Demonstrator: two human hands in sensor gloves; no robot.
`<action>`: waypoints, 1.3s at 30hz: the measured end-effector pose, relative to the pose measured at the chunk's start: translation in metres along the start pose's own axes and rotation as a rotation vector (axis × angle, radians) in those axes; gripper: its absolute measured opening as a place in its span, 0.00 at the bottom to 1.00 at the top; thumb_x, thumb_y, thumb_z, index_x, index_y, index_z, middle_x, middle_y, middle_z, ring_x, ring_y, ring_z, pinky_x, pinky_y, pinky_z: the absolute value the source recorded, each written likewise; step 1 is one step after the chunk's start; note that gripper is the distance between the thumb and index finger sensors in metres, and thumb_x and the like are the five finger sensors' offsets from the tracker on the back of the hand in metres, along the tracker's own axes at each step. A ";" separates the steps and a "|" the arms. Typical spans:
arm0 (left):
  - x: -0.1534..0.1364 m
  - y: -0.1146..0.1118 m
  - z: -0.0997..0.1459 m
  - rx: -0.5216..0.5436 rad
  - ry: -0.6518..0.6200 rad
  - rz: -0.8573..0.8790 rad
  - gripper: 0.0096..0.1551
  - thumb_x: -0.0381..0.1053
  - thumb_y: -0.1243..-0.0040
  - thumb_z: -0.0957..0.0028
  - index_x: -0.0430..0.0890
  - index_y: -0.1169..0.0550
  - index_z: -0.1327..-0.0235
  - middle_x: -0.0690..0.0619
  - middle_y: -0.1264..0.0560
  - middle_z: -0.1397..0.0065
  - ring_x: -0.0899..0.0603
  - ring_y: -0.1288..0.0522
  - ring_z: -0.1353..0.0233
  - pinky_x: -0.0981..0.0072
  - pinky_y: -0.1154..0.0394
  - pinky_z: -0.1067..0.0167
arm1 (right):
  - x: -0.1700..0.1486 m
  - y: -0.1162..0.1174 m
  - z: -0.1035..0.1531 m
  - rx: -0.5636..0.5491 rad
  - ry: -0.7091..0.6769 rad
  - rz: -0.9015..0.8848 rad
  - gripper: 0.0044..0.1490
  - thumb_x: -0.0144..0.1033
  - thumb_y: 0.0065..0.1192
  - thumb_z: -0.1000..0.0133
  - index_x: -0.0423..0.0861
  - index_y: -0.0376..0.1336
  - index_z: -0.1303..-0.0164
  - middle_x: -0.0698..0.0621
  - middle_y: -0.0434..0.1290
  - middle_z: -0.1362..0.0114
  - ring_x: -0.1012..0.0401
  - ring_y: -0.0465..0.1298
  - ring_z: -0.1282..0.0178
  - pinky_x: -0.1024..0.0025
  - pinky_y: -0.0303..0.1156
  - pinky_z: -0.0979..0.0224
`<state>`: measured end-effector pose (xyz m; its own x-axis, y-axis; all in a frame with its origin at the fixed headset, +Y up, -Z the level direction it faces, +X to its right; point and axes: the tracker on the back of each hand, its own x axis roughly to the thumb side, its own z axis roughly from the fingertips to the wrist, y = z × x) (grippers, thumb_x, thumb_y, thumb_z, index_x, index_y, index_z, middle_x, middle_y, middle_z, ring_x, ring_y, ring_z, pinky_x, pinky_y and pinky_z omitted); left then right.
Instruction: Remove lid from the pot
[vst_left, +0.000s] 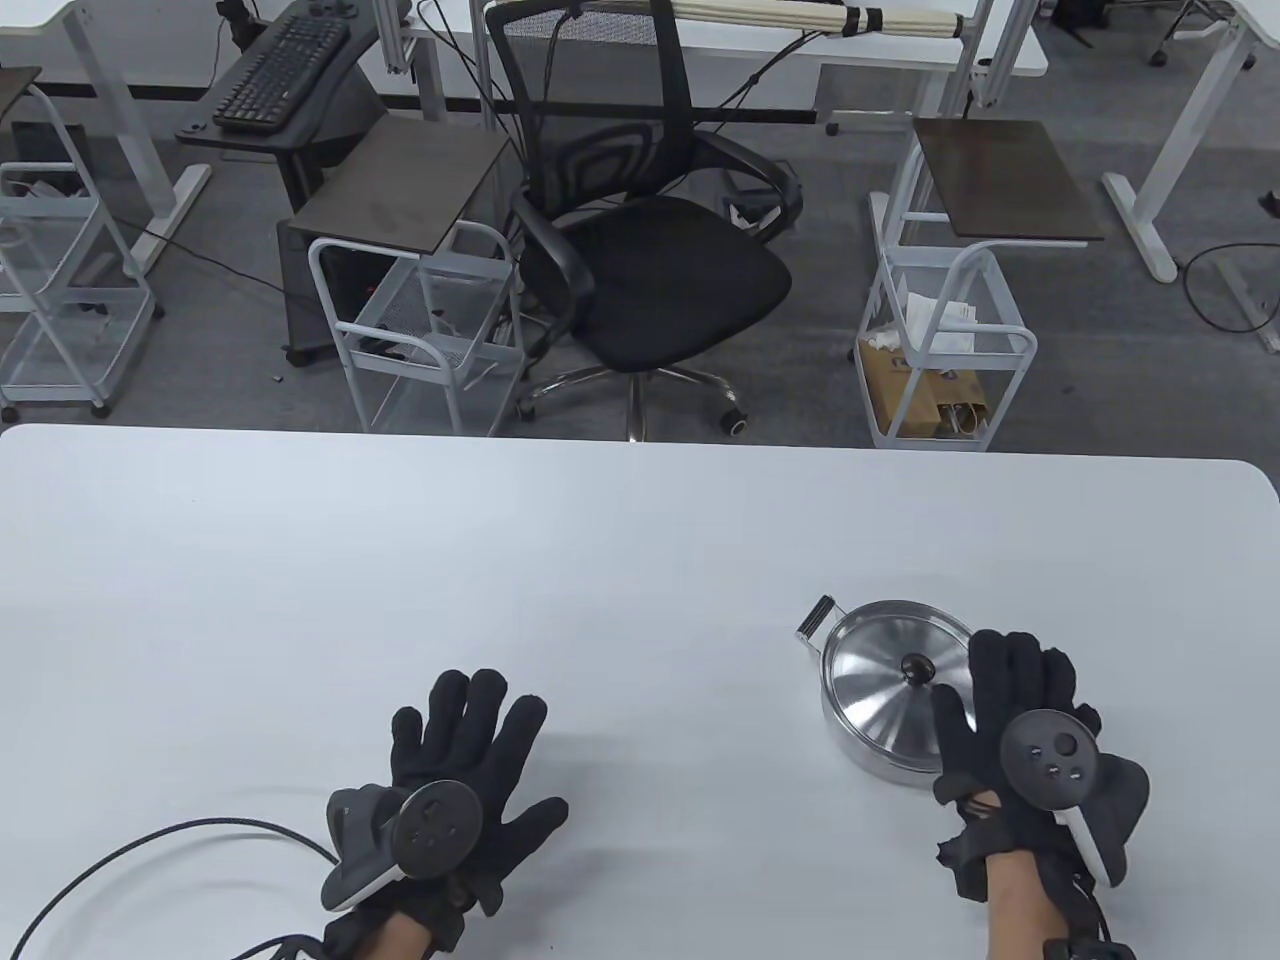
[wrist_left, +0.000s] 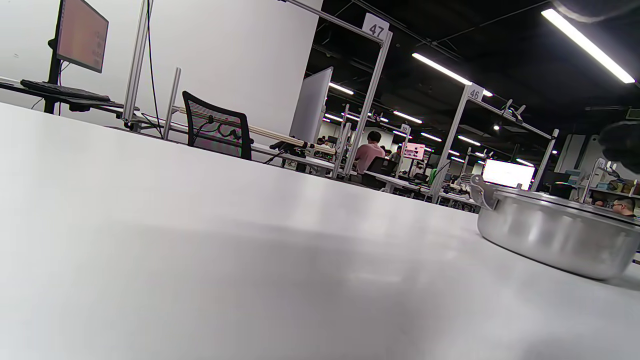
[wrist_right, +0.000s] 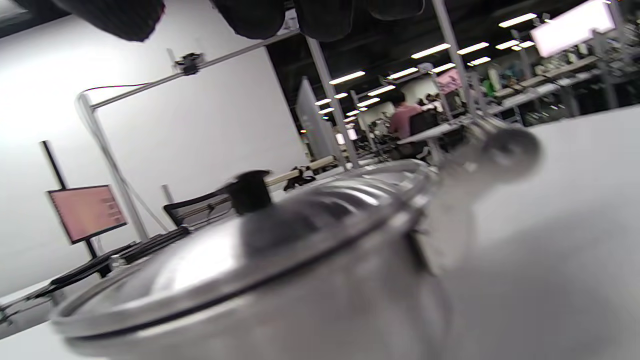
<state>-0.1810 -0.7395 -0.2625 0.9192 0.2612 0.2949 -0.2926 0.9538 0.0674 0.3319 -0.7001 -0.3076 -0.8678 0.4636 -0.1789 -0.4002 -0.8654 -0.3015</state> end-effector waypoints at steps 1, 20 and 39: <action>0.000 0.000 0.000 -0.003 0.002 0.000 0.52 0.87 0.55 0.54 0.71 0.55 0.19 0.56 0.59 0.08 0.38 0.63 0.11 0.30 0.60 0.24 | -0.009 0.002 -0.001 -0.006 0.038 -0.020 0.42 0.59 0.50 0.41 0.54 0.48 0.18 0.46 0.46 0.11 0.37 0.44 0.13 0.25 0.41 0.22; 0.000 -0.002 -0.001 -0.027 0.014 0.009 0.52 0.87 0.55 0.53 0.71 0.55 0.19 0.55 0.58 0.08 0.38 0.62 0.11 0.30 0.59 0.24 | -0.061 0.037 -0.003 0.041 0.312 -0.076 0.36 0.51 0.49 0.41 0.59 0.49 0.22 0.45 0.66 0.22 0.38 0.67 0.25 0.33 0.61 0.27; -0.001 -0.002 -0.001 -0.037 0.030 0.022 0.52 0.86 0.55 0.53 0.71 0.56 0.19 0.56 0.59 0.09 0.38 0.62 0.11 0.30 0.59 0.24 | -0.063 0.040 -0.006 0.004 0.381 -0.215 0.31 0.42 0.52 0.42 0.46 0.52 0.30 0.66 0.78 0.68 0.62 0.74 0.87 0.63 0.76 0.75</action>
<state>-0.1813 -0.7416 -0.2638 0.9203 0.2860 0.2671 -0.3034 0.9525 0.0257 0.3724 -0.7627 -0.3144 -0.5945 0.6696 -0.4452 -0.5617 -0.7420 -0.3660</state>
